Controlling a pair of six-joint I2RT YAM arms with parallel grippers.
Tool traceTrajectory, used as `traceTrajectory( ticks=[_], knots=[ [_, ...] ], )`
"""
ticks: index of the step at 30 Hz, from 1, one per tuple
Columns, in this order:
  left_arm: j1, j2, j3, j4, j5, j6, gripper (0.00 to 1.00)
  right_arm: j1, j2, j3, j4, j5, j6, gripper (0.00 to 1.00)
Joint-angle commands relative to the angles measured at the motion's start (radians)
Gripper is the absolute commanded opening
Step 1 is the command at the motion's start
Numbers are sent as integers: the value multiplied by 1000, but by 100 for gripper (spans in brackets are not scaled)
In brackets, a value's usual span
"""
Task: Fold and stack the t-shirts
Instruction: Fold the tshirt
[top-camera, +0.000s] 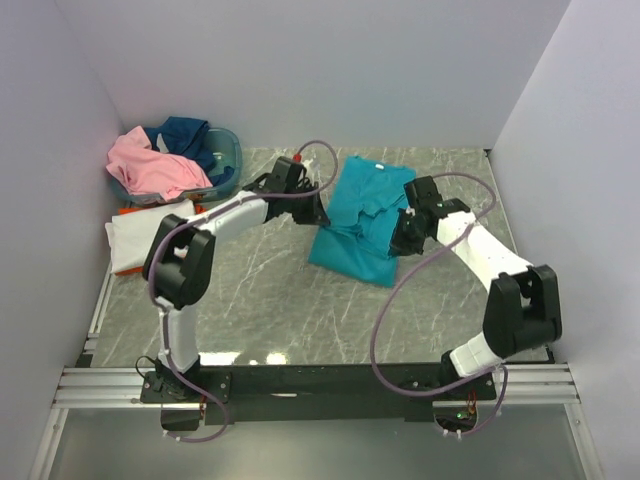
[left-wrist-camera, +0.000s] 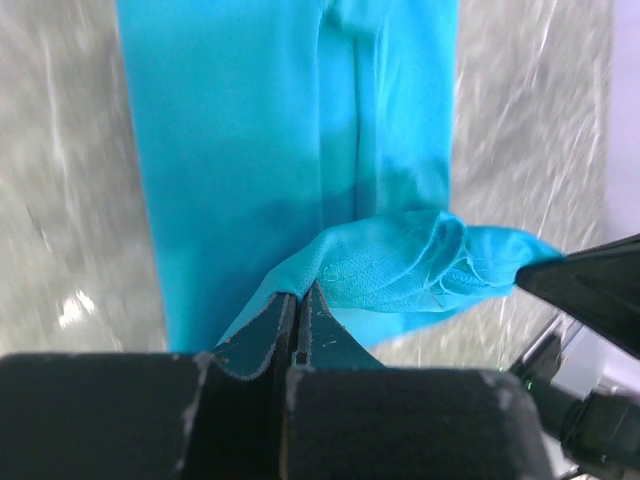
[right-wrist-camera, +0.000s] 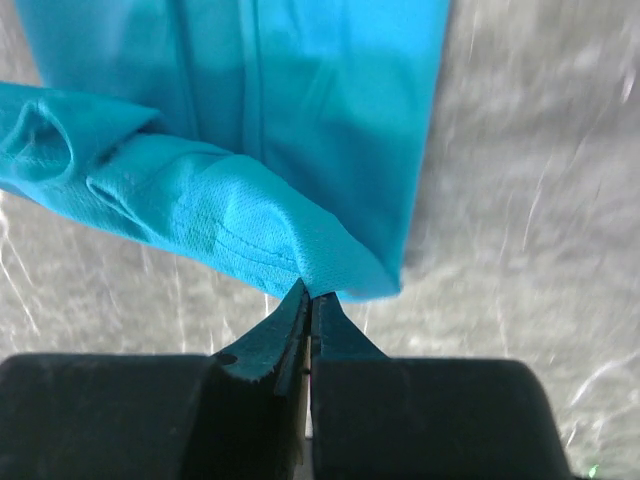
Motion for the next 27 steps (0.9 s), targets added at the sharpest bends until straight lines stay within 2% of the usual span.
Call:
traceTrajectory(
  ticks=[1,5,9,16,24,26,27],
  knots=[
    [32,77,140,13,64,29,0,-42,65,99,39,19,-73,0],
    [60,184,280,-17,73,35,0,-74,155,190,45,13,-104,0],
    [78,260,350,-12,124,26,0,-97,260,264,36,12,-133,0],
    [87,347,473,-1,188,19,0,-128,330,333,35,-1,-150,0],
    [91,411,530,-24,151,19,0,-144,412,401,35,-13,-159,0],
    [97,424,530,-15,113,4,7,-146,427,416,42,-12,-159,0],
    [100,431,535,-7,101,-7,24,-149,448,425,45,-16,-161,1]
  ],
)
